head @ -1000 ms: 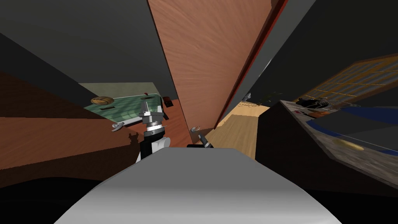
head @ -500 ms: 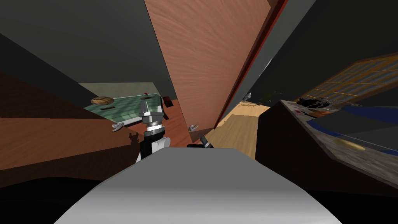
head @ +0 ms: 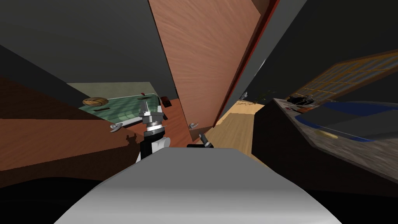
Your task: Push the door open
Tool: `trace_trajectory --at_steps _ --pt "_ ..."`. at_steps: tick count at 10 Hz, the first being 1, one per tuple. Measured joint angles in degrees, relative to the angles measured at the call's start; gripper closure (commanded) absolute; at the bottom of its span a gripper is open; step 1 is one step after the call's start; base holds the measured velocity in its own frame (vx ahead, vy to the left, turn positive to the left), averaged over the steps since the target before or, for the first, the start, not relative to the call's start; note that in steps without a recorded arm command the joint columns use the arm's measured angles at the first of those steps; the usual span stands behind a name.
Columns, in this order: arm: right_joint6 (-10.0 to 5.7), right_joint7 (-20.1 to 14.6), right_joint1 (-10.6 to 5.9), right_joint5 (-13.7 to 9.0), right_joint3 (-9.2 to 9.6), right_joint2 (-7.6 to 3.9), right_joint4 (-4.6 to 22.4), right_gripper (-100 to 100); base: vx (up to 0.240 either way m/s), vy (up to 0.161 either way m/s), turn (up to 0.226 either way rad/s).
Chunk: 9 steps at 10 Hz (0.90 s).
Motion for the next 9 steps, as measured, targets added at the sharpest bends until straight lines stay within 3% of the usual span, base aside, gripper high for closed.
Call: trace_trajectory --at_steps 7,8,9 --pt "1.45 0.67 -2.55 -0.69 -1.01 2.04 2.11 -100 0.143 0.098 0.025" --pt "1.51 0.69 -2.59 -0.70 -1.02 2.08 2.11 100 -0.011 -0.004 -0.008" --pt "1.48 0.68 -2.58 -0.70 -1.01 2.07 2.10 100 -0.031 -0.017 0.000"
